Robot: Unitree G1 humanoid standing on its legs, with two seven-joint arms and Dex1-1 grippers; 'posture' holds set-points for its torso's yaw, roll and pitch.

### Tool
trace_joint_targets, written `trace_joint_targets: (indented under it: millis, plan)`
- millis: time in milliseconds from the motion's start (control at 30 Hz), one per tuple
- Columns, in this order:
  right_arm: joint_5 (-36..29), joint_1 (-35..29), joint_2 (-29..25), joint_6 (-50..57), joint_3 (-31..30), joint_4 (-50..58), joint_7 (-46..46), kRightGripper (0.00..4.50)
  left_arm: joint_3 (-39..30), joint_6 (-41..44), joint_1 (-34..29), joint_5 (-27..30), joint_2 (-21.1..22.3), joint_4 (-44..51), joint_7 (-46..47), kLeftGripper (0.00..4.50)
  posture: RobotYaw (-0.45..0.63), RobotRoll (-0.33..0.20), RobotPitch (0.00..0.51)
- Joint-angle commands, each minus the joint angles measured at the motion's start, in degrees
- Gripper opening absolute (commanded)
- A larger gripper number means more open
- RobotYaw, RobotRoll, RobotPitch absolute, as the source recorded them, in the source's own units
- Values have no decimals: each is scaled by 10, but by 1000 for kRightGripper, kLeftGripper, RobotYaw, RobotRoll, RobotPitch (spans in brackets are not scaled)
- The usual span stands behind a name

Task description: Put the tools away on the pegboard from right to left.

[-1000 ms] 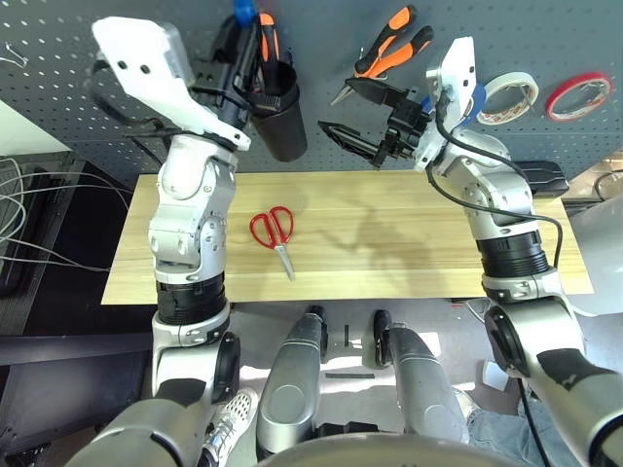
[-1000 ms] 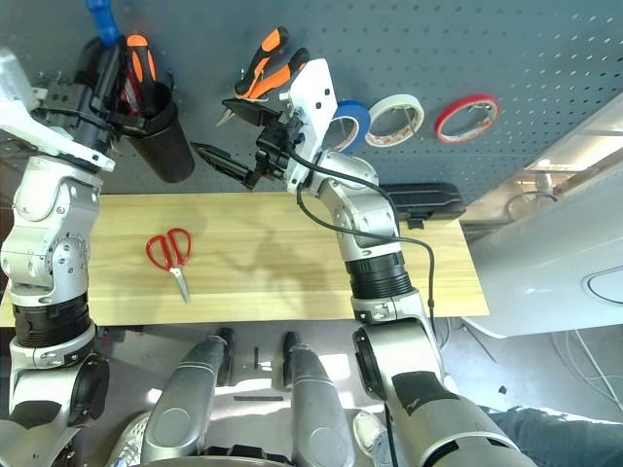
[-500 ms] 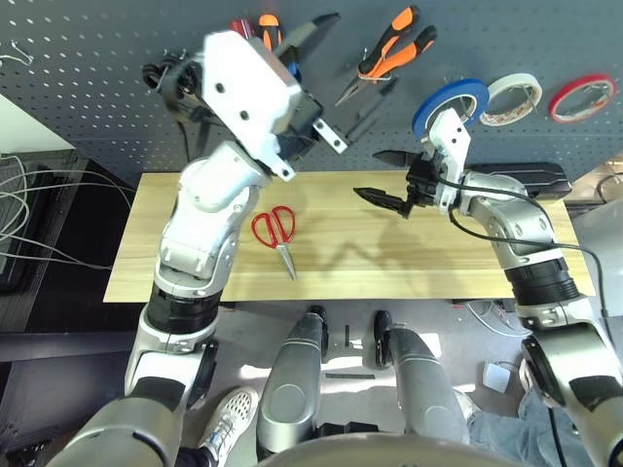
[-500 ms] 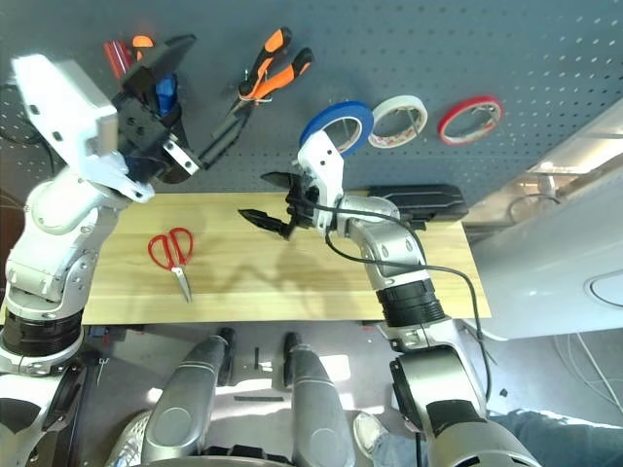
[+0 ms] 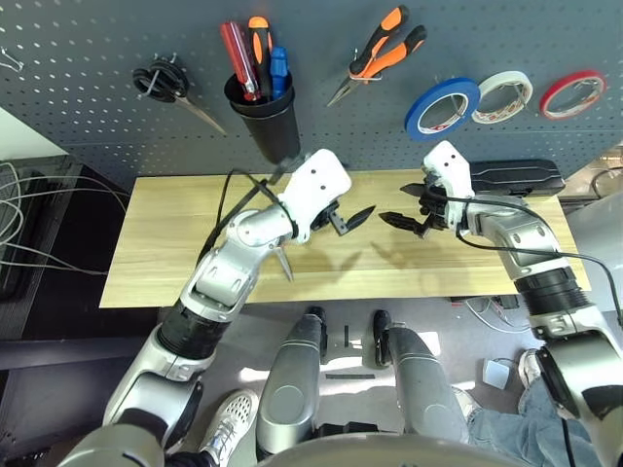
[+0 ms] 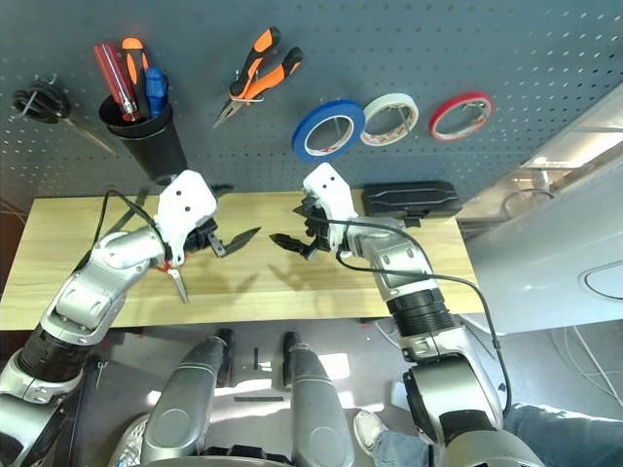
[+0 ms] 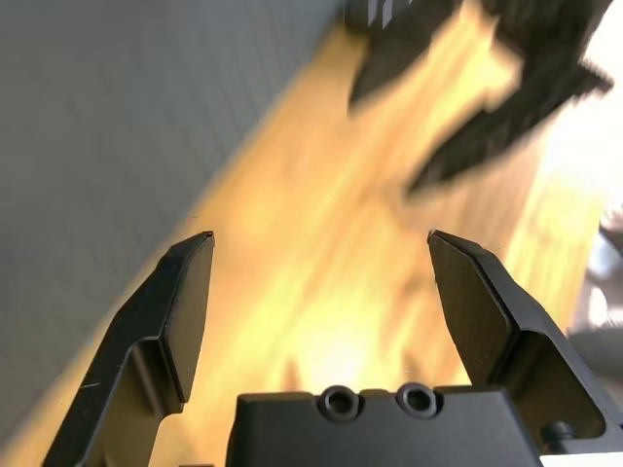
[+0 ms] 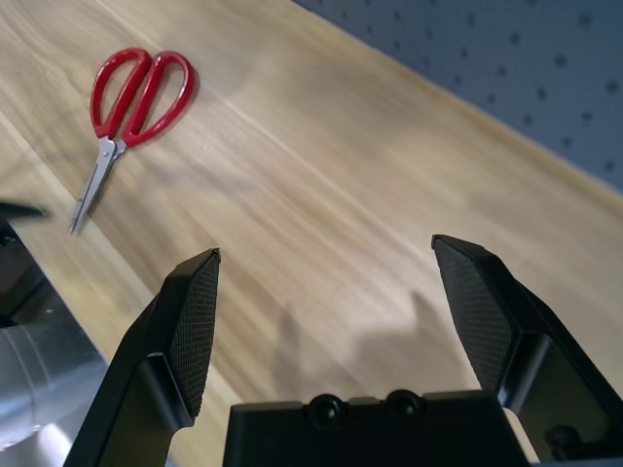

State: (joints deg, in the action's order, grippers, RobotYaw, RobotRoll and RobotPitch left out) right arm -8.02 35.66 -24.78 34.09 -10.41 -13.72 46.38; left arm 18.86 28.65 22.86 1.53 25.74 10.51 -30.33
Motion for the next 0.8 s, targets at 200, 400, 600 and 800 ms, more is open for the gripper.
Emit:
trace_joint_targets:
  millis: [200, 400, 600, 800]
  plan:
    - [-14, 3, 24, 73, 3, 5, -18, 4500, -65, 80, -44, -33, -25, -107, 92, 4474, 156, 0, 315]
    - [-13, 8, 39, 70, -3, -5, -21, 4500, -133, 122, -33, -56, -37, -165, 180, 4474, 157, 0, 318]
    - [-12, 13, 52, 69, -5, -6, -23, 4500, -185, 128, -28, -52, -54, -225, 224, 4474, 158, 0, 320]
    - [-11, 15, 60, 63, -3, -7, -25, 4500, -229, 93, -13, -40, -77, -324, 263, 4474, 158, 0, 322]
